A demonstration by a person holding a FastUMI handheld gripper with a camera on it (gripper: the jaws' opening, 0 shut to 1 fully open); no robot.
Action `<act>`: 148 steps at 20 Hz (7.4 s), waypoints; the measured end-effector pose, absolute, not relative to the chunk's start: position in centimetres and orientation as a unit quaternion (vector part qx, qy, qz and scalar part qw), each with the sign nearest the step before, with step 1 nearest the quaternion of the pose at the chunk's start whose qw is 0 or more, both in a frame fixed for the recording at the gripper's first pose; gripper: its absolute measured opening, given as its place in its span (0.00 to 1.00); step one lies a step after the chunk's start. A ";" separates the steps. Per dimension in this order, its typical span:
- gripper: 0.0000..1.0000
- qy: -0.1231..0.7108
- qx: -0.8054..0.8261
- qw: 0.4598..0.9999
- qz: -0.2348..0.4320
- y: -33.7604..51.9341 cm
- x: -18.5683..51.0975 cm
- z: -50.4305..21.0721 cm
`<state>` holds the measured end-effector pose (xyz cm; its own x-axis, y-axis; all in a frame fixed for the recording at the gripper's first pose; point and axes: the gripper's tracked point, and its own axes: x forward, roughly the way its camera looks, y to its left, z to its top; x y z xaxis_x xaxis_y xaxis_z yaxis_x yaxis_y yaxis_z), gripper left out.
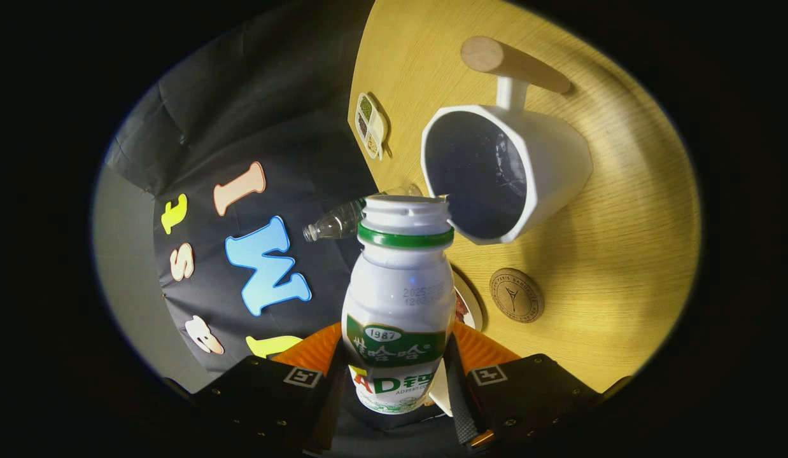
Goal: Take the bottle from table, then pour the juice into the cup, finally place the bottle on the coaster
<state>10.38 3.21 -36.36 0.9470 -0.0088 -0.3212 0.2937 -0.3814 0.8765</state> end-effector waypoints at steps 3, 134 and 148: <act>0.70 0.087 0.820 0.550 -0.138 3.2 10.4 -36.3; 0.96 0.102 -0.014 0.994 0.030 11.1 14.5 -32.0; 0.96 0.039 0.010 0.998 0.050 8.0 9.7 -9.7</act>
